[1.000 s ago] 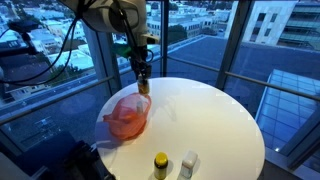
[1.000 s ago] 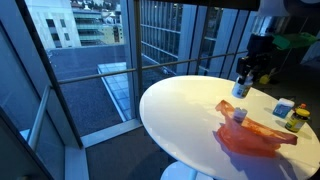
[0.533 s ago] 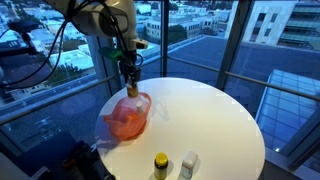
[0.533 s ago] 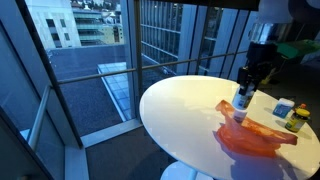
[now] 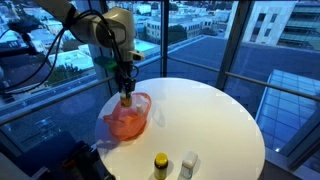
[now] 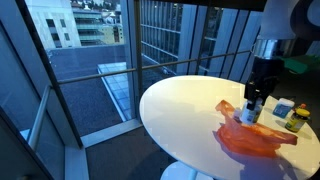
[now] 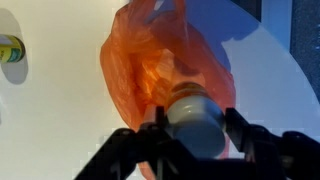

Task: Put the white bottle in the plastic bag

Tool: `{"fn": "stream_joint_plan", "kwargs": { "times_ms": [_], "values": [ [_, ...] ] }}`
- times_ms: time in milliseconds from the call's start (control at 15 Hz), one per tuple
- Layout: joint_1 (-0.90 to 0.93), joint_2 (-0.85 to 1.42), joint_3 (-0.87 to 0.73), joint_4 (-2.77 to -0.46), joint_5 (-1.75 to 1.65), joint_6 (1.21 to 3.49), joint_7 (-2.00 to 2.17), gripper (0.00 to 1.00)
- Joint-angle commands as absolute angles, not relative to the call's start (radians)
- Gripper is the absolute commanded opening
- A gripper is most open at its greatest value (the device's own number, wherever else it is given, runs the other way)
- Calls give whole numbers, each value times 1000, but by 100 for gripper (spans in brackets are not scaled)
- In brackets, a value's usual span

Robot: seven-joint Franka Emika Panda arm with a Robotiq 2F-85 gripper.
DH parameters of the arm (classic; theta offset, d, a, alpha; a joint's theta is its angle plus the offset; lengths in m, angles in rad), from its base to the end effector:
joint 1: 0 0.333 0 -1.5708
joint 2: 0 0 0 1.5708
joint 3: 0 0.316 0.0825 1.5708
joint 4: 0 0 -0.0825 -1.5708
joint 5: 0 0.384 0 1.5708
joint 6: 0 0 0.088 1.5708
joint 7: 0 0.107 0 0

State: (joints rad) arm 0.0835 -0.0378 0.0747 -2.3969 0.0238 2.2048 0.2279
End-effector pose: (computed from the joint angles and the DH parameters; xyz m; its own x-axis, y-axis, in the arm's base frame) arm 0.4643 0.0748 0.3184 0.9845 -0.0861 -0.1530 -0.0838 -0.9963 0.0212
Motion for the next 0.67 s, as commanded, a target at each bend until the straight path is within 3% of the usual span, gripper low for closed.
{"fn": "stream_joint_plan", "kwargs": {
  "times_ms": [0,600],
  "values": [
    [74,-40,70,-2434,35,2242,213,37],
    [69,63,60,-2422,42,2377,205,37]
  ]
}}
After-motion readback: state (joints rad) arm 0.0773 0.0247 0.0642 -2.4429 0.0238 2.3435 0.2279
